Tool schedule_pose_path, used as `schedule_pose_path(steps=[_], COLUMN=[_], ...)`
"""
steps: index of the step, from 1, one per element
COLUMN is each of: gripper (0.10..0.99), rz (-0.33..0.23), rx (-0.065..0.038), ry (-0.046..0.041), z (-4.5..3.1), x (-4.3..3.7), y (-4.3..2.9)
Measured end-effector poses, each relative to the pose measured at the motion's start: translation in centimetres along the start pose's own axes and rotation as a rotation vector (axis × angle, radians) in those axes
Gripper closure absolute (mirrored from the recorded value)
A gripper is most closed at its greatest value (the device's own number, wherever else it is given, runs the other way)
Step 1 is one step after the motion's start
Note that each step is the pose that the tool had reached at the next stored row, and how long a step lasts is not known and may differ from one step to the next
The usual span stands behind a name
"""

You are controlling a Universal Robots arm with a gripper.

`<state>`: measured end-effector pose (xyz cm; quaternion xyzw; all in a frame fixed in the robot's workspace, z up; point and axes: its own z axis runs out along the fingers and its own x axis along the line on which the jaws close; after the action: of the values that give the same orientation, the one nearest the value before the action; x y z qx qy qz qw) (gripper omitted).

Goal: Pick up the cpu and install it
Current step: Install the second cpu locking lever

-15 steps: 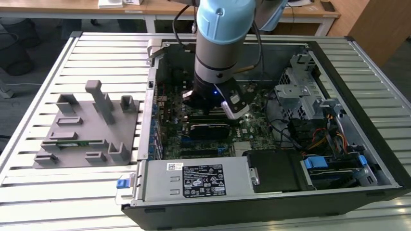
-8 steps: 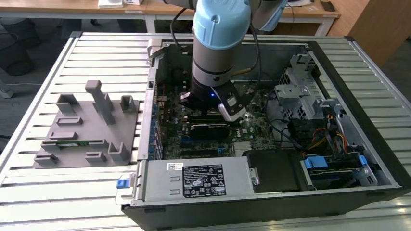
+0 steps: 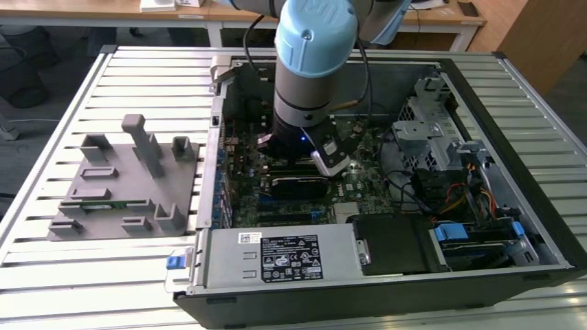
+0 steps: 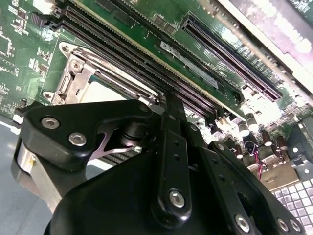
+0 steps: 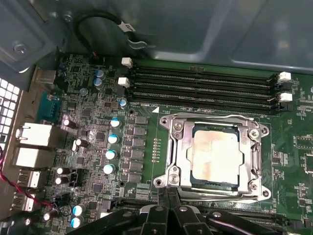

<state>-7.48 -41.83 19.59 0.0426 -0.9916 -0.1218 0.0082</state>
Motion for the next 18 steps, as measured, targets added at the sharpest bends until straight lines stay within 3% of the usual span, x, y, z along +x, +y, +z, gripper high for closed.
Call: schedule_pose_path(steps=[5,18], gripper=[0.98,0.98], rz=[0.0,-0.001], rx=[-0.013,-0.032], ry=[-0.0012,-0.0027], z=[0.16,0.54], x=[0.09,0.64], y=[-0.05,-0.1])
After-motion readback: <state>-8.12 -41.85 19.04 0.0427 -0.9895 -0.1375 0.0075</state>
